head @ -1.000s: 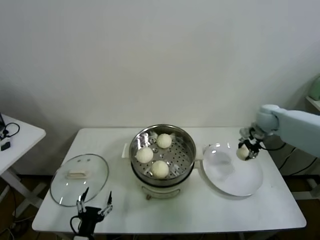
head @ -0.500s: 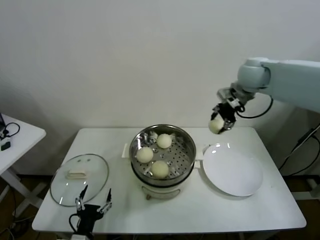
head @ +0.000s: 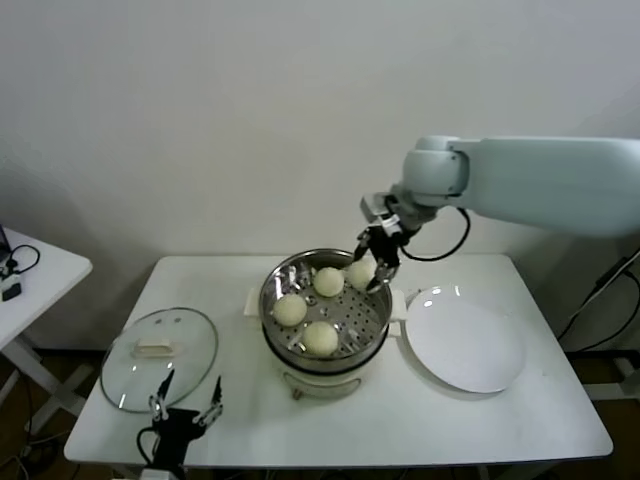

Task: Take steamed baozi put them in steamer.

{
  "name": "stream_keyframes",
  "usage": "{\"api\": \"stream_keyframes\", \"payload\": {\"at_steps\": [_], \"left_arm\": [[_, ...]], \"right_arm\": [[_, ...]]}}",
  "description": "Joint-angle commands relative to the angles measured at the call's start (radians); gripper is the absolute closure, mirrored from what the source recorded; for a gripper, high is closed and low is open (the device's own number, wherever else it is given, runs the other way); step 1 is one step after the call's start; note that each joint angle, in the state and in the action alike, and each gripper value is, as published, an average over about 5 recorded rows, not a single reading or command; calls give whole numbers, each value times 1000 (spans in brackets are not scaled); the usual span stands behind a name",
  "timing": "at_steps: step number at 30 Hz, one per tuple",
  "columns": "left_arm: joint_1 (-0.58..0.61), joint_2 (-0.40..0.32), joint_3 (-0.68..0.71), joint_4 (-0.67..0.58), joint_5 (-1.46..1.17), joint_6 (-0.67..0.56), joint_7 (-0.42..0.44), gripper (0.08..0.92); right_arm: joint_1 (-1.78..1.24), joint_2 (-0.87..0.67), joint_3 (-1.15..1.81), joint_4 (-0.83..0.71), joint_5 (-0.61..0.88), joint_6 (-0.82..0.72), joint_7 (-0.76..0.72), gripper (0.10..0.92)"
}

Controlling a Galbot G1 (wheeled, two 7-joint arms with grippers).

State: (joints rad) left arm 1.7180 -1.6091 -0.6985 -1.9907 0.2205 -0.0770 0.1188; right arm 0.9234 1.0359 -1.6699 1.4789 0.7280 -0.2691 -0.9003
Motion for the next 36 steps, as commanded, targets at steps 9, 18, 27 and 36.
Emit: {"api": "stream_keyframes", "payload": {"at_steps": [9, 18, 27, 36], "left_arm": [[-12, 5, -11, 12, -14, 5, 1, 177], [-18, 6, -12, 17, -19, 5, 2, 177], [-16, 5, -11, 5, -20, 7, 3, 177], [-19, 13, -11, -2, -27, 9, 5, 177]], "right_arm": [[-301, 77, 81, -143, -182, -30, 49, 389], [-320, 94, 107, -174, -180, -20, 39, 389], [-161, -30, 91, -88, -72, -8, 30, 250], [-234, -395, 292, 93, 61, -49, 381, 203]]}}
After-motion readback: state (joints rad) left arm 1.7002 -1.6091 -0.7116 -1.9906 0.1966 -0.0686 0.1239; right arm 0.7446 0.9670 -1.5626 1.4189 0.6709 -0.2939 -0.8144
